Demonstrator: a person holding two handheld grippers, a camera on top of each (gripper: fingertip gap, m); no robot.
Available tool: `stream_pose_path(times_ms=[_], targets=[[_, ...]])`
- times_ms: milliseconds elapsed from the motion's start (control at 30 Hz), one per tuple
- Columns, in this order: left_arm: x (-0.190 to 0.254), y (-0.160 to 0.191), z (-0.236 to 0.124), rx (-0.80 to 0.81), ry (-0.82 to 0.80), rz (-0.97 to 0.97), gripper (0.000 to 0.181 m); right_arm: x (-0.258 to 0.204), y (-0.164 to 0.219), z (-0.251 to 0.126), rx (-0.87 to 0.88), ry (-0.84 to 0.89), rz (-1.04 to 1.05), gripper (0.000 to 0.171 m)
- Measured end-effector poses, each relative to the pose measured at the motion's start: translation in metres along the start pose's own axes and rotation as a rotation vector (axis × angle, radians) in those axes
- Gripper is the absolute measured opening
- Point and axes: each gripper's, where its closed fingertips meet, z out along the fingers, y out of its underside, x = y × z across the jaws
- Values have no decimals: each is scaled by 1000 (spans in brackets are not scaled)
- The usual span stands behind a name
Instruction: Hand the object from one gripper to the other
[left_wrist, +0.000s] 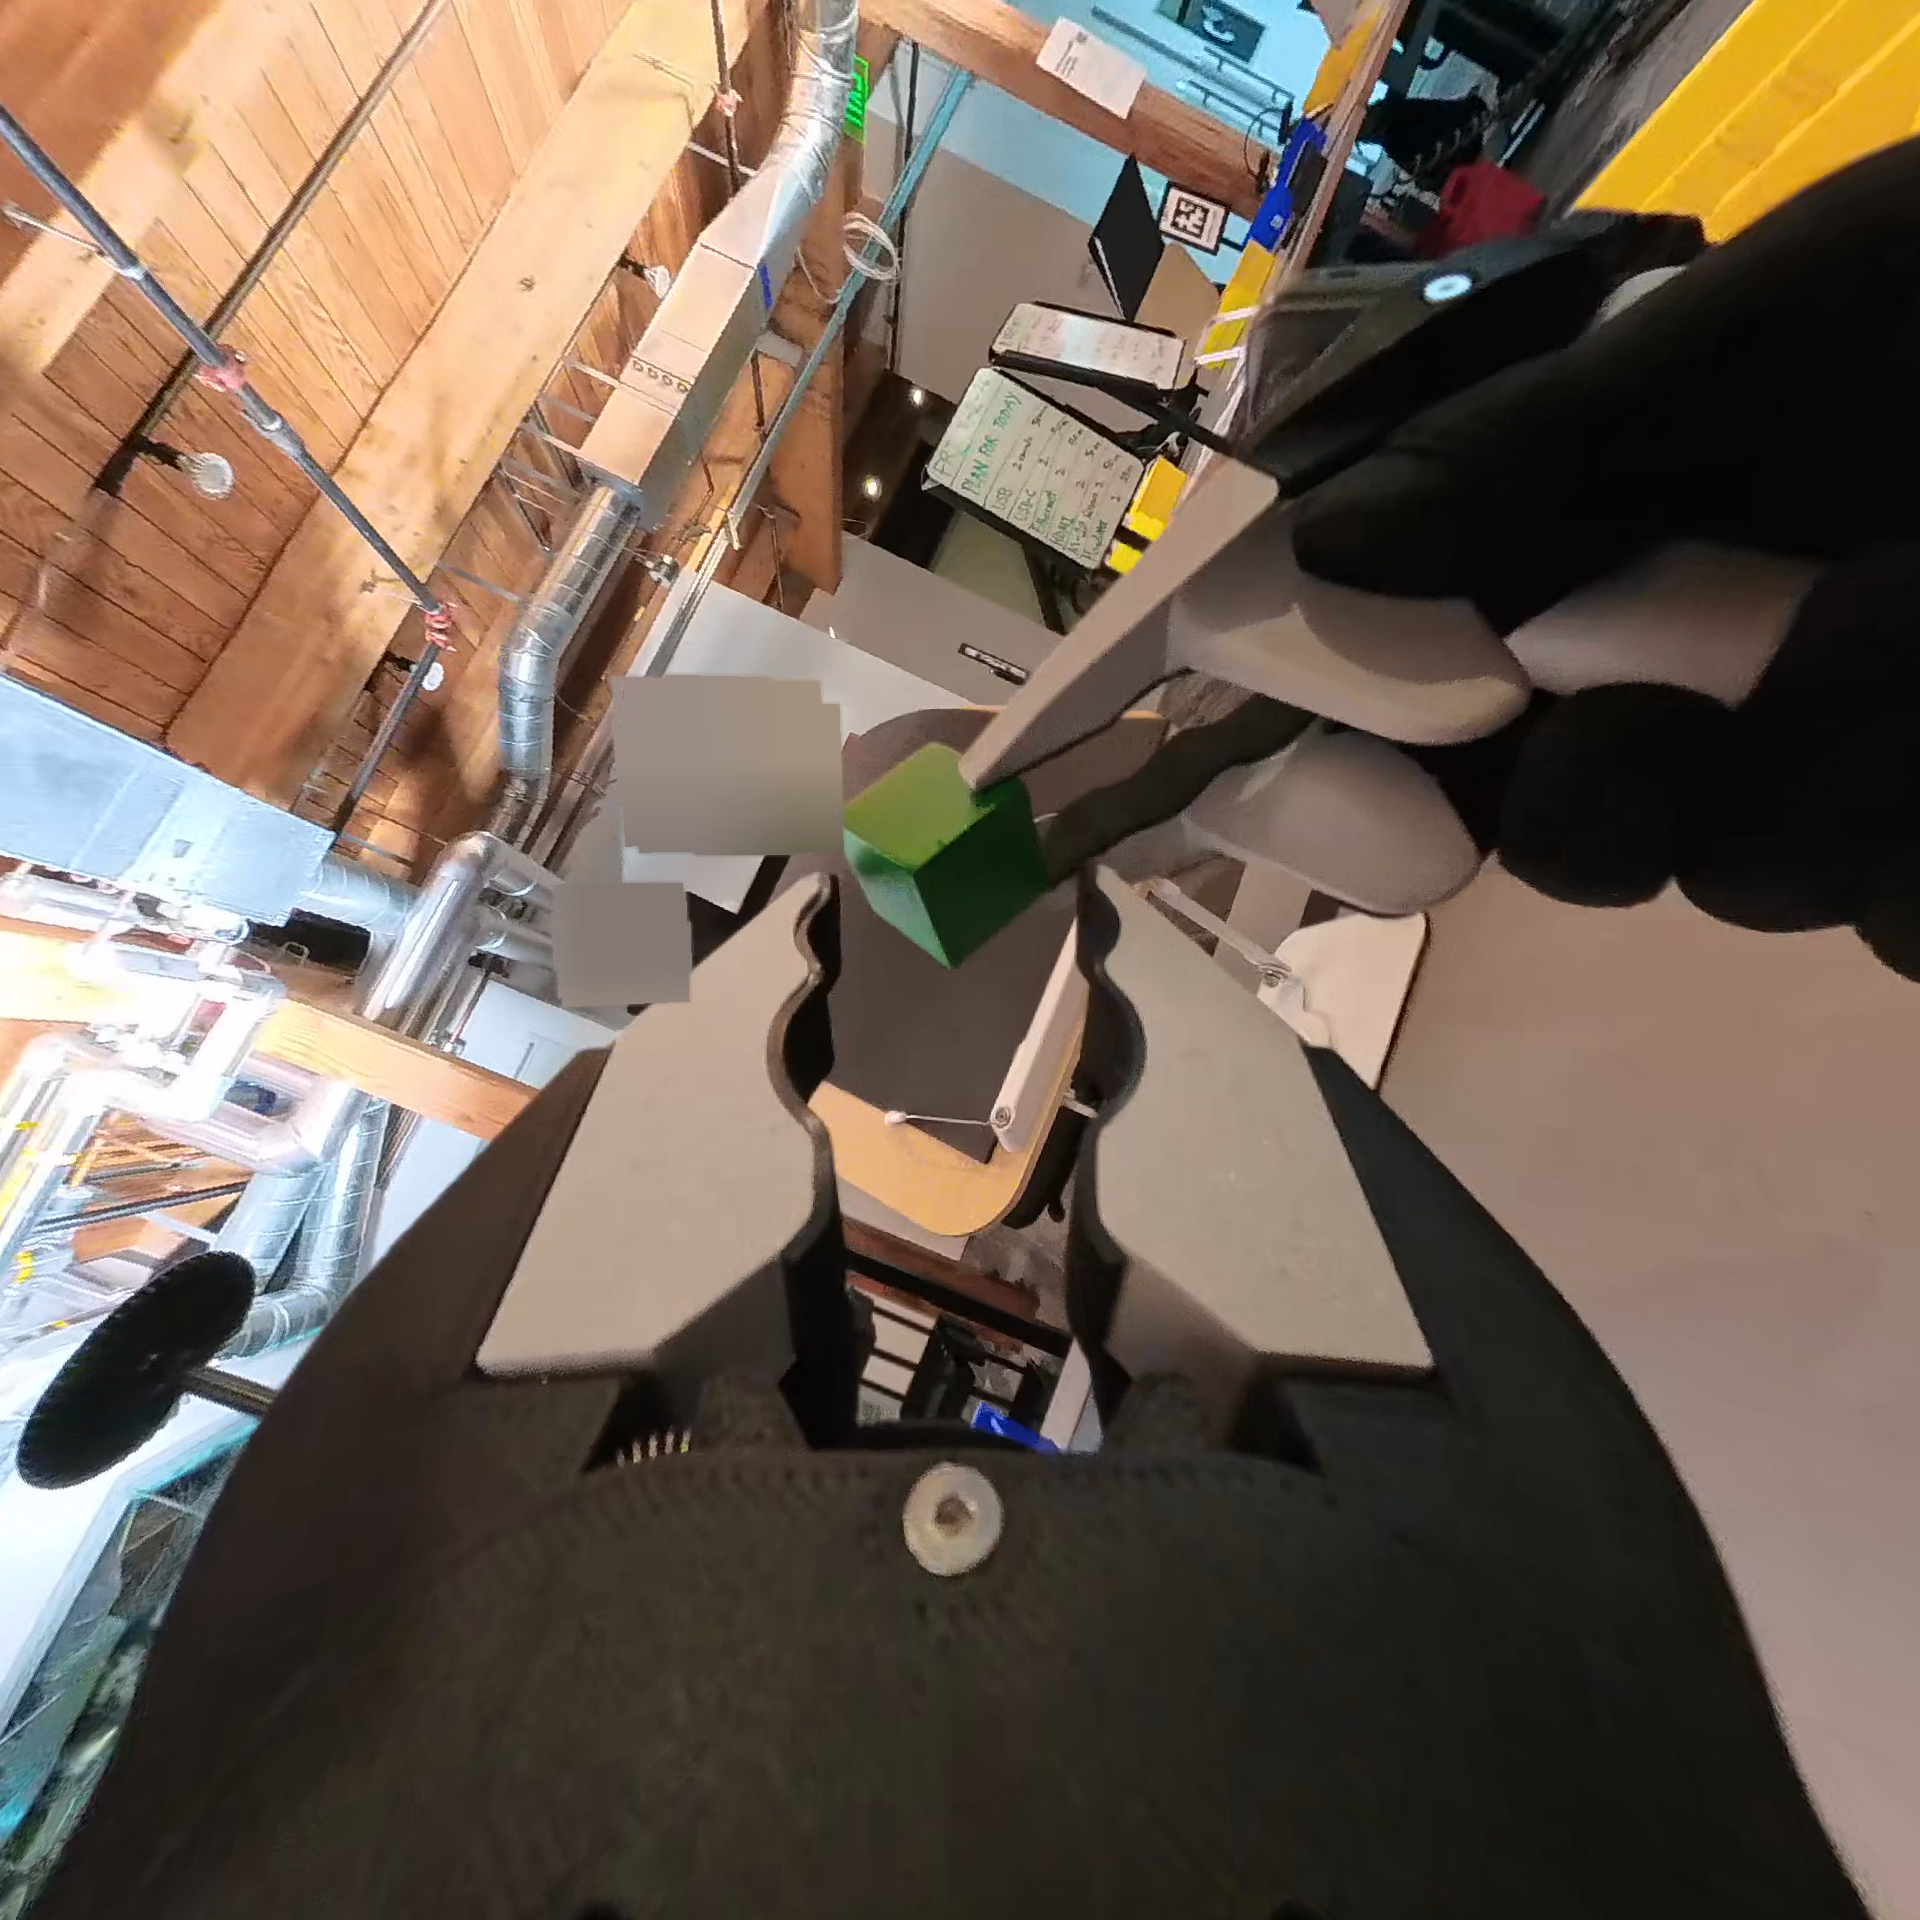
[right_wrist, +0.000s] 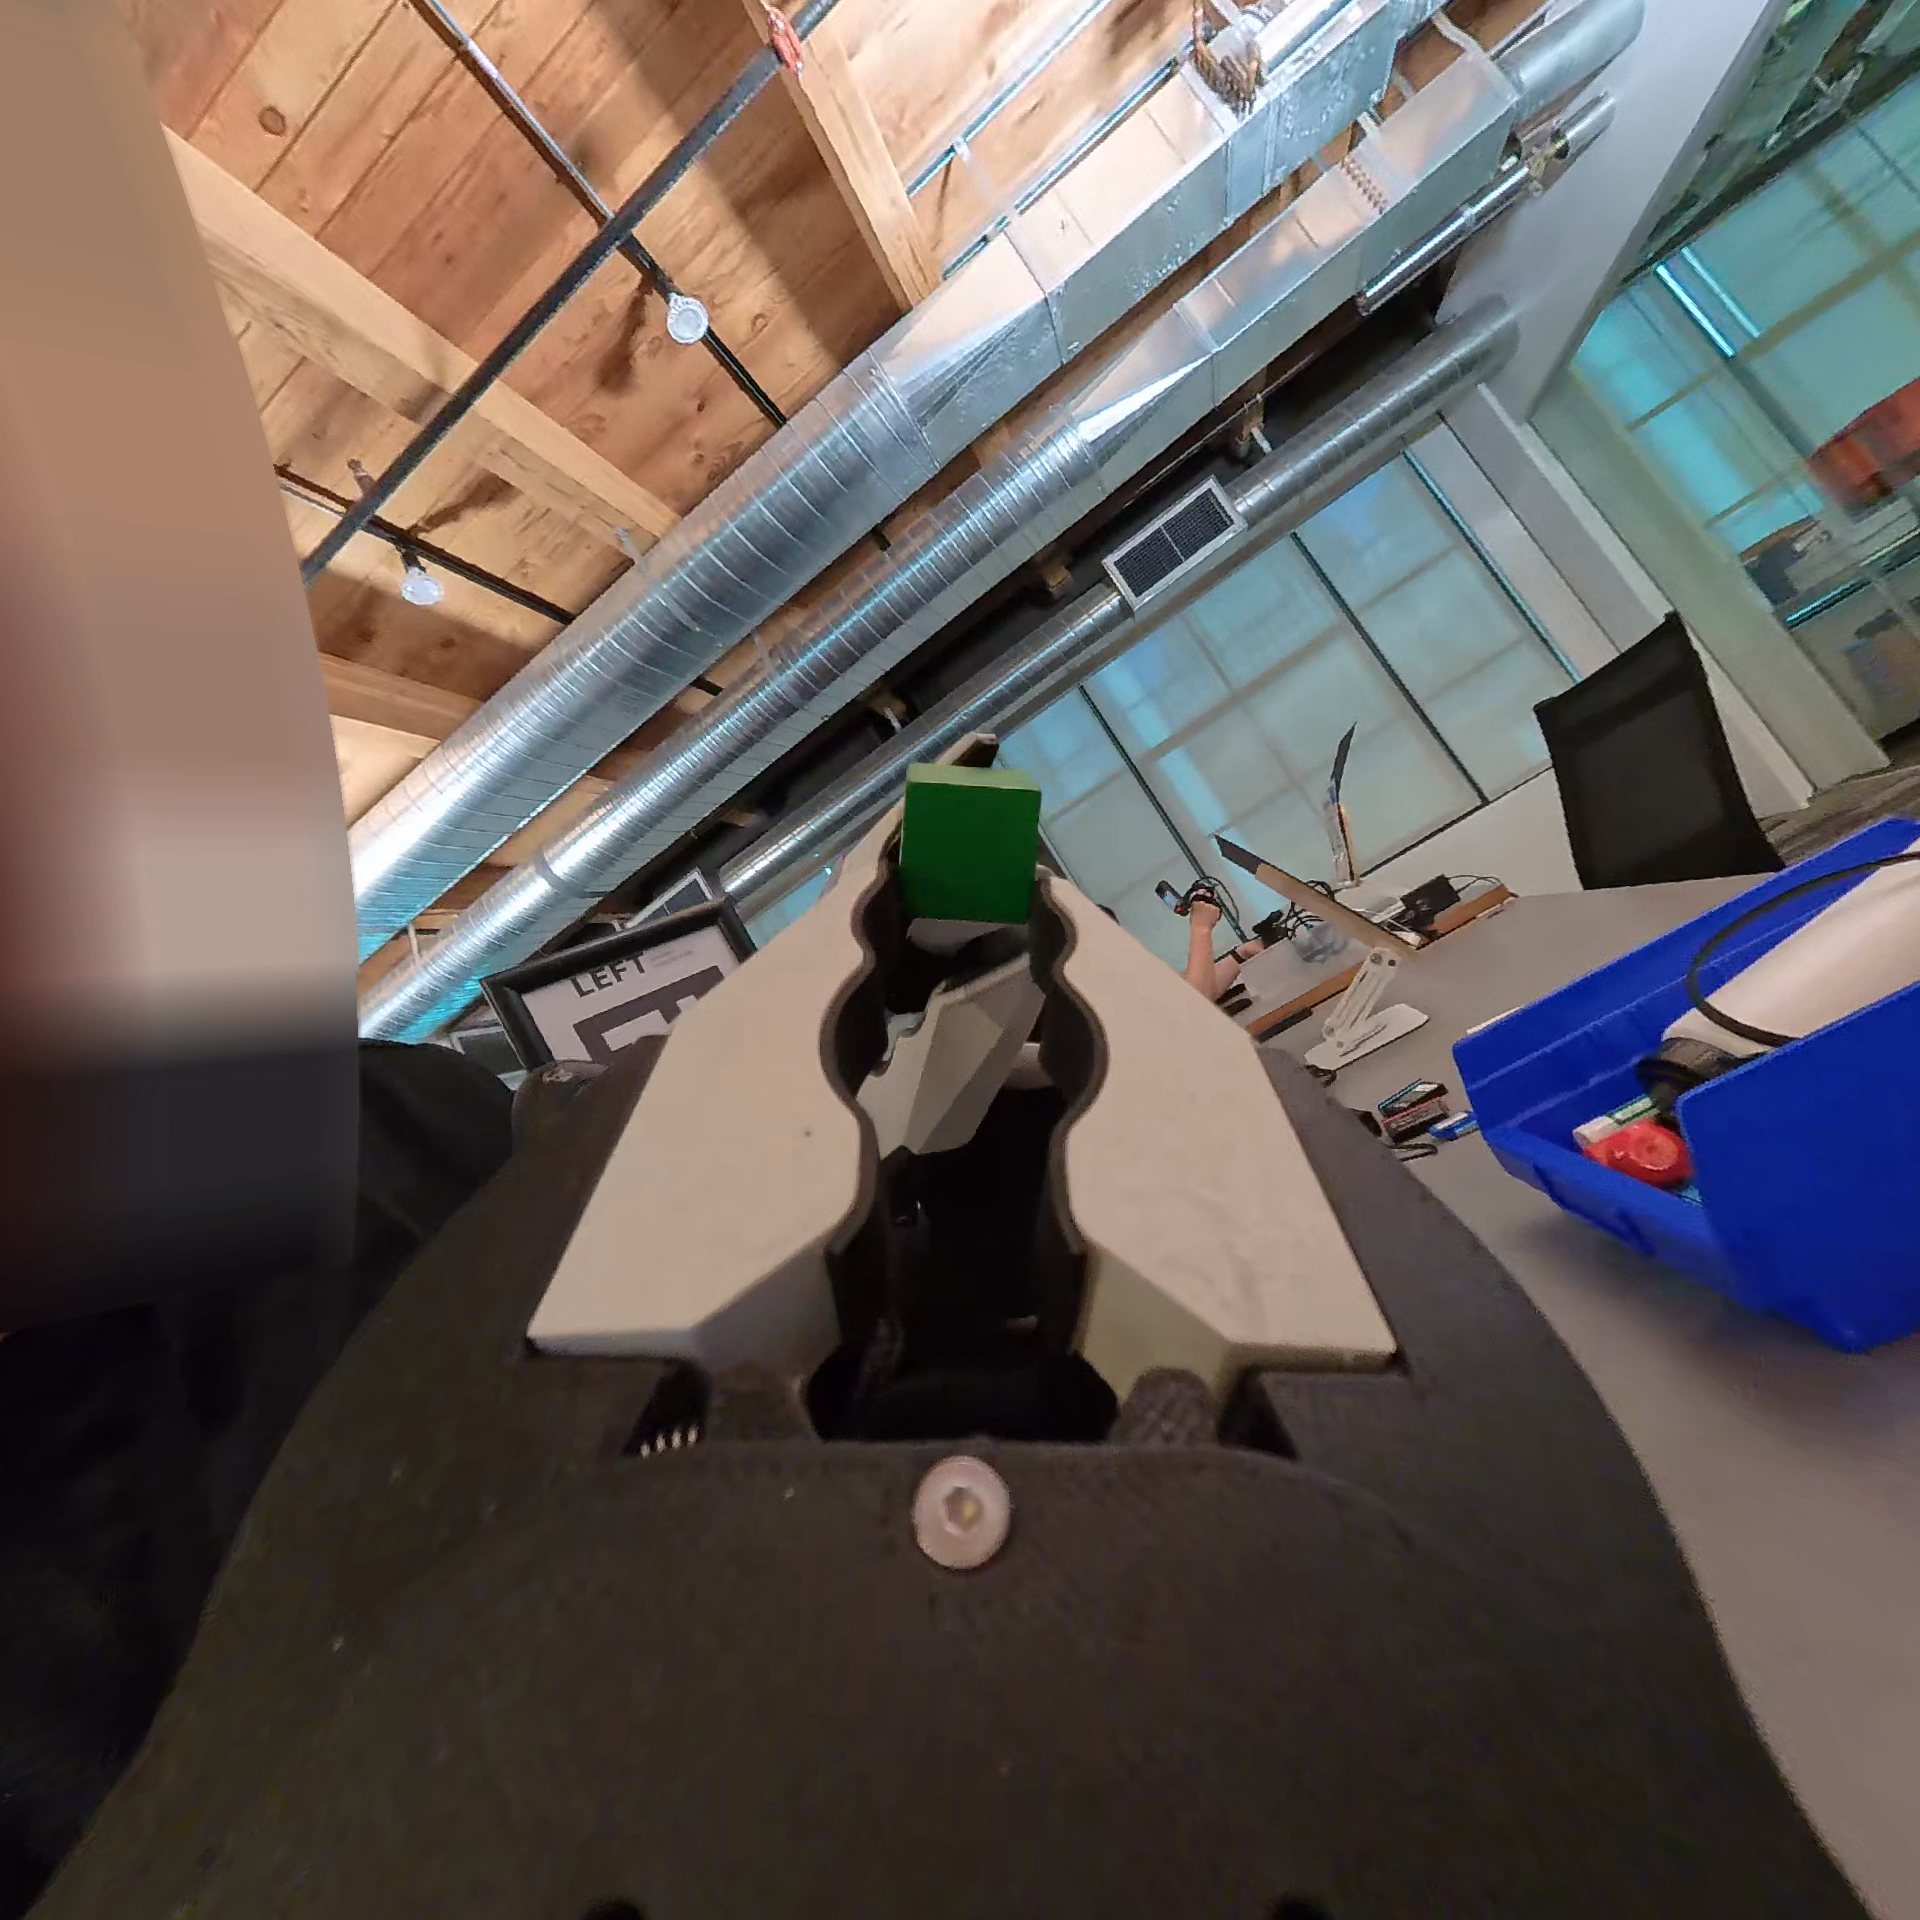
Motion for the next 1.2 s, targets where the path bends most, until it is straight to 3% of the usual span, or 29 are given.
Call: stream_pose_path(times_ms=[200,733,1200], targets=[[6,-5,-2,53,107,-58,43,5,5,-6,-43,-5,10,23],[8,-1,4,-17,17,8,42,2,0,-4,56,-32,66,23],[35,2,-8,34,360,17,37,8,35,-10,-162,-55,102,23]])
